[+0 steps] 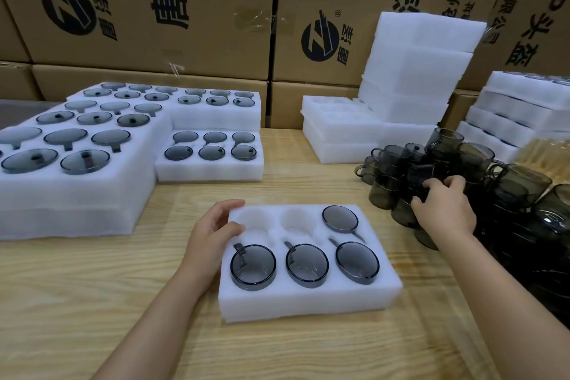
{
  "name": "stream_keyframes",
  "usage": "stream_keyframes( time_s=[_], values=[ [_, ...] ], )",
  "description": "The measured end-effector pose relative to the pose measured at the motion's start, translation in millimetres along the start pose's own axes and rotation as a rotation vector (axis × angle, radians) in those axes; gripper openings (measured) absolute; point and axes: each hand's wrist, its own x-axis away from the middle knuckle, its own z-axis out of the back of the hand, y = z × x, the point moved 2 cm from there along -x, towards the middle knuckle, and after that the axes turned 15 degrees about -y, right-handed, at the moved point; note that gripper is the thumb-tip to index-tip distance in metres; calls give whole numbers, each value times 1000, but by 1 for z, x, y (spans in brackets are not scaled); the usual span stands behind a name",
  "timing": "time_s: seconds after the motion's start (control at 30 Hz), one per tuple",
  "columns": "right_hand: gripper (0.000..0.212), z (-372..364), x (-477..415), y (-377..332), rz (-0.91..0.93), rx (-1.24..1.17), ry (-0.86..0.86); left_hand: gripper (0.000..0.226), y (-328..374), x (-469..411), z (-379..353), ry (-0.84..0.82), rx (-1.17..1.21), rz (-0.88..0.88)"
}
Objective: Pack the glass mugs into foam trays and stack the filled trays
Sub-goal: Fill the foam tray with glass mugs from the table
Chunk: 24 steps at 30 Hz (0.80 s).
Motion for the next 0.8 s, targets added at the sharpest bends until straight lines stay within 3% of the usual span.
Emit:
stream_keyframes(
  time_s=[0.23, 0.67, 0.8],
  values=[
    [24, -6, -10, 3, 117, -296, 67, 44, -1, -1, -1, -7, -4, -7],
    [17, 8, -12, -3, 9, -692, 180, 42, -3, -1, 2, 1, 9, 10],
    [14, 16, 3, -9, 3, -930, 222, 42, -4, -2, 2, -2, 13, 15]
  ],
)
